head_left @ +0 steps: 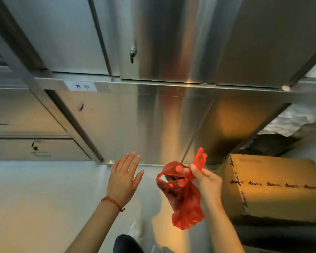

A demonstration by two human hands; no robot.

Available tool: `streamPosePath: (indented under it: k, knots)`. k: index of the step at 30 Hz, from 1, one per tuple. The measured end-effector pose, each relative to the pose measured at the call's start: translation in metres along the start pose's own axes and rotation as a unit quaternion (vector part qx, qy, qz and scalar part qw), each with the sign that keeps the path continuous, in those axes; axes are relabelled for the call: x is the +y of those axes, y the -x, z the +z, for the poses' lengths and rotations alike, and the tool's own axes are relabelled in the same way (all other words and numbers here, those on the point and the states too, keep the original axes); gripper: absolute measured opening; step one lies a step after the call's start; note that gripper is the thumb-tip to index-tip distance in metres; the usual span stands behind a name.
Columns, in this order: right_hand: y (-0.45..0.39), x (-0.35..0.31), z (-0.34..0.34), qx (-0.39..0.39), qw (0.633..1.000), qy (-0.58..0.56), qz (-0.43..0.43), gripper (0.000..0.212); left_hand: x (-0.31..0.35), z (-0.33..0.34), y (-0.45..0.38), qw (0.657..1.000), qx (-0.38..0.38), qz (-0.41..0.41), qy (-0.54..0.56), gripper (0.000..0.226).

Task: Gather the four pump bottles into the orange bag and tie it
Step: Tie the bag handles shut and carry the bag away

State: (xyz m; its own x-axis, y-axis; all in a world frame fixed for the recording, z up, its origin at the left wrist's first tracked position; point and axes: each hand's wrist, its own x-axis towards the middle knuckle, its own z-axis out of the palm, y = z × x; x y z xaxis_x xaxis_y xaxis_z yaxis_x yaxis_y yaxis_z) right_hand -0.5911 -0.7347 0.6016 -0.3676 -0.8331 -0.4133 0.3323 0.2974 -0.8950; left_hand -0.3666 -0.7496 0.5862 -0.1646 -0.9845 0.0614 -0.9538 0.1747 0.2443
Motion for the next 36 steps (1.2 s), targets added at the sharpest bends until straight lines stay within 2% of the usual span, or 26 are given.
streamPosePath:
  k: [6,18,29,32,36]
  knots:
    - [0.018,0.012,0.054,-0.119,0.992,0.032,0.018,0.013,-0.046,-0.016,0.06,0.992,0.041,-0.117,-0.004,0.06]
    - [0.075,0.062,0.183,-0.274,0.95,0.141,0.046,0.011,-0.143,-0.04,0.165,0.947,0.099,-0.304,-0.008,0.057]
    - [0.162,0.124,0.327,-0.353,0.914,0.195,0.049,0.009,-0.275,-0.069,0.256,0.906,0.136,-0.4,0.008,0.055]
    - [0.183,0.142,0.366,-0.371,0.904,0.205,0.049,0.015,-0.311,-0.079,0.277,0.893,0.142,-0.427,0.008,0.056]
    - [0.202,0.167,0.419,-0.394,0.89,0.226,0.039,0.008,-0.357,-0.09,0.295,0.878,0.148,-0.456,0.01,0.057]
